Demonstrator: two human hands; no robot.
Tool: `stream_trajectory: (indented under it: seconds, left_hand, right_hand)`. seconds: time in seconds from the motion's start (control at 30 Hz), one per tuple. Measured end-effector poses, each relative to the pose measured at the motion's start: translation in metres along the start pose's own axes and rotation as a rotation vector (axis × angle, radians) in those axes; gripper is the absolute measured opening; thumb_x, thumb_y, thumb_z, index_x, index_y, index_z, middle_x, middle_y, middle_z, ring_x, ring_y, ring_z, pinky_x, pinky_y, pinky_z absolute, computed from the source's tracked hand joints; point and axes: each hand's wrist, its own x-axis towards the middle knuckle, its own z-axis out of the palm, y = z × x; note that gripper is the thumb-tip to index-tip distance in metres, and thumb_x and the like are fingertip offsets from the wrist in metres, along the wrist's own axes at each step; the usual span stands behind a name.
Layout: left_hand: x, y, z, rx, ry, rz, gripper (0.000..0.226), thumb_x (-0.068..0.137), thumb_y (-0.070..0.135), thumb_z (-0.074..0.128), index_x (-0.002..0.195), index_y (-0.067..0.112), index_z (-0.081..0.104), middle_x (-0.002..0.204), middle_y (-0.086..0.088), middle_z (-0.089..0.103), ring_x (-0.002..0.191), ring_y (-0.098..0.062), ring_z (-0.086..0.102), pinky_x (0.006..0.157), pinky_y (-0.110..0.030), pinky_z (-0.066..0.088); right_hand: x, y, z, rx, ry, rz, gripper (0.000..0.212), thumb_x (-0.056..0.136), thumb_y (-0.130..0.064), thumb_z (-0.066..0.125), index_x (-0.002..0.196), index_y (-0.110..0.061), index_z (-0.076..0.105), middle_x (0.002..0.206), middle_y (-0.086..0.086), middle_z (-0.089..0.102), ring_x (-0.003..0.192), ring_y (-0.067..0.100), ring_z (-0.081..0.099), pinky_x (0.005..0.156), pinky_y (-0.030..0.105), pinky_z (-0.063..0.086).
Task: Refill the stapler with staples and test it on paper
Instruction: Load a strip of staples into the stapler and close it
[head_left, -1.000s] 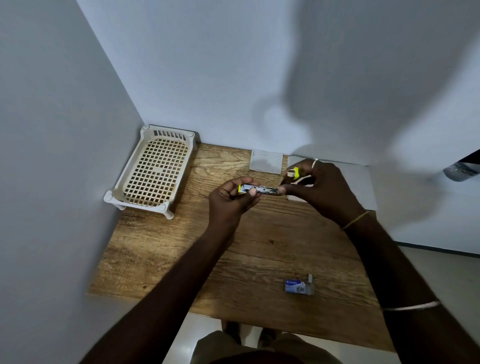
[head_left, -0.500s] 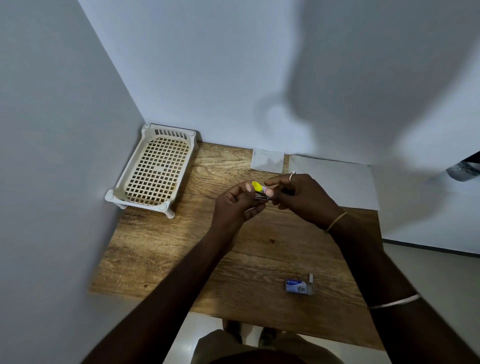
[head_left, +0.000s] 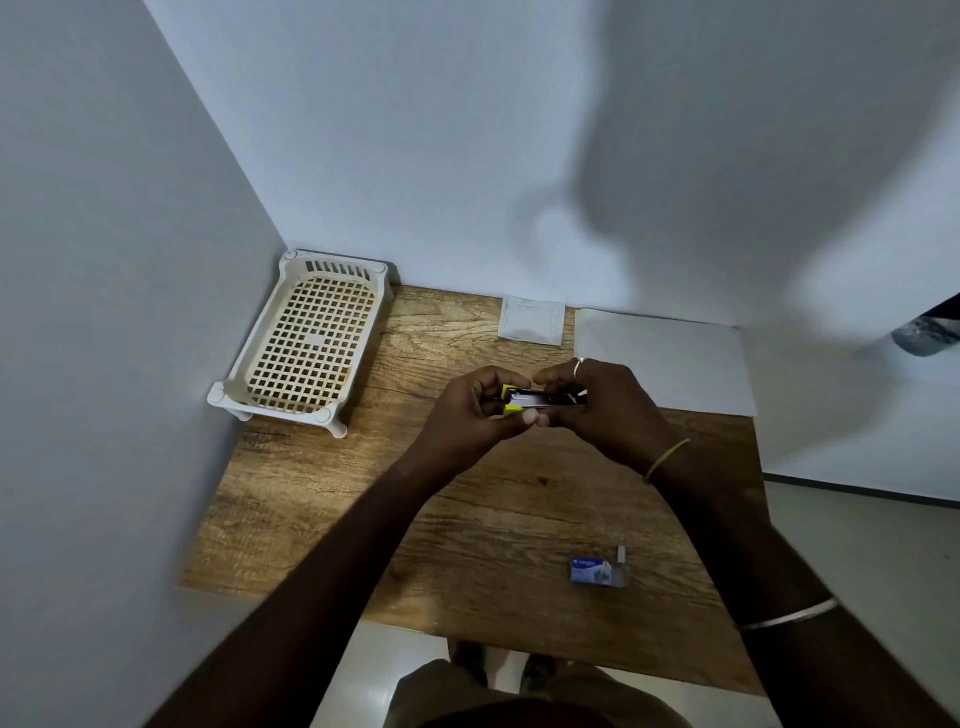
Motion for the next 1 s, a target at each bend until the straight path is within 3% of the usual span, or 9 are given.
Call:
stream_trajectory:
  seconds: [0.1, 0.23, 0.4, 0.57, 1.0]
  left_hand:
    - [0.005, -0.002, -0.007, 0.318, -0.020, 0.054, 0.040, 0.077, 0.025, 0.088, 0.112, 0.017, 0.069, 0.104, 0.001, 0.076, 0.097, -0.011, 0.073, 0.086, -0.032, 0.061]
    - [0.009, -0.015, -0.011, 0.847, -0.045, 0.203, 0.050, 0.074, 0.020, 0.087, 0.121, 0.016, 0.070, 0.110, 0.001, 0.070, 0.096, -0.009, 0.064, 0.083, -0.031, 0.057]
    - [0.002, -0.043, 0.006, 0.939, -0.102, 0.165, 0.051, 0.072, 0.021, 0.086, 0.120, 0.015, 0.072, 0.117, -0.003, 0.066, 0.107, -0.019, 0.060, 0.085, -0.024, 0.040]
    - [-0.012, -0.069, 0.029, 1.028, -0.154, 0.165, 0.049, 0.077, 0.029, 0.083, 0.122, 0.016, 0.070, 0.117, -0.004, 0.059, 0.109, -0.022, 0.053, 0.090, -0.039, 0.046]
    - [-0.021, -0.097, 0.047, 1.109, -0.220, 0.124, 0.057, 0.076, 0.040, 0.083, 0.128, 0.021, 0.066, 0.122, 0.000, 0.056, 0.109, -0.020, 0.050, 0.084, -0.034, 0.041]
  right_hand:
    - [-0.003, 0.003, 0.006, -0.112, 0.003, -0.055, 0.035, 0.076, -0.030, 0.085, 0.110, -0.024, 0.076, 0.095, -0.005, 0.070, 0.087, 0.011, 0.061, 0.075, 0.024, 0.049]
    - [-0.009, 0.018, 0.026, -0.290, 0.042, -0.081, 0.033, 0.079, -0.023, 0.082, 0.111, -0.022, 0.074, 0.099, -0.002, 0.070, 0.086, 0.014, 0.060, 0.071, 0.024, 0.046]
    - [-0.028, 0.045, 0.055, -0.459, 0.069, -0.025, 0.029, 0.078, -0.023, 0.079, 0.107, -0.027, 0.075, 0.092, -0.002, 0.071, 0.083, 0.017, 0.061, 0.069, 0.032, 0.053]
    - [-0.052, 0.068, 0.070, -0.506, -0.008, 0.059, 0.023, 0.082, -0.031, 0.073, 0.105, -0.032, 0.072, 0.094, -0.006, 0.069, 0.087, 0.017, 0.060, 0.072, 0.034, 0.051]
    - [-0.074, 0.089, 0.081, -0.511, -0.069, 0.124, 0.026, 0.083, -0.027, 0.073, 0.109, -0.032, 0.070, 0.102, -0.007, 0.068, 0.095, 0.017, 0.061, 0.081, 0.036, 0.050]
